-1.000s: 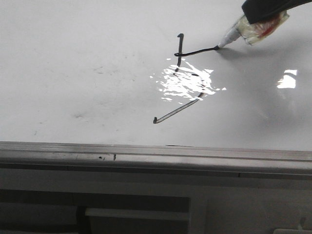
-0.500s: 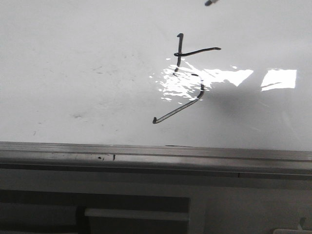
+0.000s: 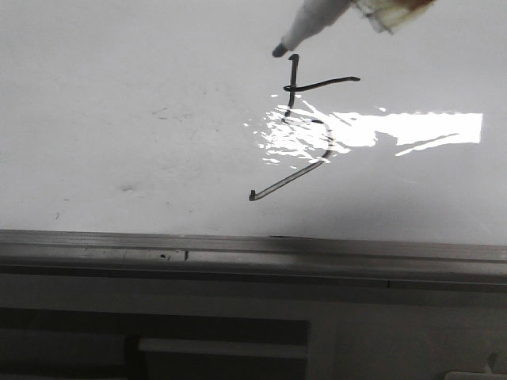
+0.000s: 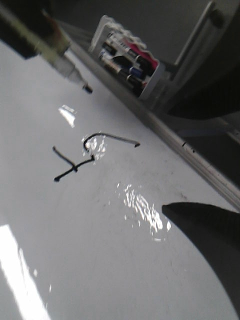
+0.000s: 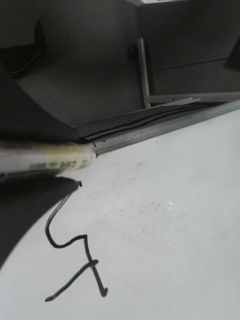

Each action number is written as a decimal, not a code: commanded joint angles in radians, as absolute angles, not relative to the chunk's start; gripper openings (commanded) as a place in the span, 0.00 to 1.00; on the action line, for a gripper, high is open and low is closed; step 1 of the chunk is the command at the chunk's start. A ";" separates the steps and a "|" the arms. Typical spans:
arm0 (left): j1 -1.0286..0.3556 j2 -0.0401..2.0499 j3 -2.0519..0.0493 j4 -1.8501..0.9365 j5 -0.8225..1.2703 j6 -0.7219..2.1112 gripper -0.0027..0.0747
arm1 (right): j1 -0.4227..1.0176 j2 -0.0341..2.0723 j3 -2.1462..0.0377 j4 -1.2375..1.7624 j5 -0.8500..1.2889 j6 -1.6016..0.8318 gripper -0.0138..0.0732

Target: Write number 5 on whiteboard

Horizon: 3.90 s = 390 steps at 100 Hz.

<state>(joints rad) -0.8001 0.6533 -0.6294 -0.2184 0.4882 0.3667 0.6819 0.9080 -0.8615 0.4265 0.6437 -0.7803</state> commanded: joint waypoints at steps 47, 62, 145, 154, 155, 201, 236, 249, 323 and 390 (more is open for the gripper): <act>-1.032 0.956 -0.812 -0.196 0.451 0.411 0.49 | 0.825 0.992 -0.896 0.434 0.532 -0.839 0.10; -1.032 1.020 -0.841 -0.196 0.431 0.411 0.49 | 0.851 1.009 -0.896 0.434 0.527 -0.839 0.10; -1.032 1.170 -0.843 -0.224 0.350 0.411 0.22 | 0.913 1.019 -0.896 0.434 0.504 -0.839 0.10; -1.032 1.170 -0.843 -0.224 0.350 0.411 0.08 | 0.913 1.019 -0.896 0.434 0.517 -0.839 0.10; -1.032 1.170 -0.843 -0.224 0.350 0.411 0.07 | 0.913 1.019 -0.896 0.434 0.519 -0.839 0.10; -1.032 1.170 -0.843 -0.244 0.369 0.411 0.01 | 0.911 1.055 -0.896 0.442 0.561 -0.831 0.47; -0.992 1.152 -0.830 -0.324 0.346 0.403 0.01 | 0.808 0.924 -0.896 0.442 0.540 -0.822 0.76; -0.942 1.148 -0.798 -0.433 0.273 0.403 0.01 | 0.709 0.837 -0.896 0.442 0.537 -0.820 0.76; -0.900 1.289 -0.673 -0.781 -0.184 0.403 0.01 | 0.553 0.701 -0.844 0.444 0.619 -0.682 0.09; -0.850 1.362 -0.681 -0.833 -0.226 0.403 0.01 | 0.553 0.700 -0.829 0.444 0.590 -0.674 0.09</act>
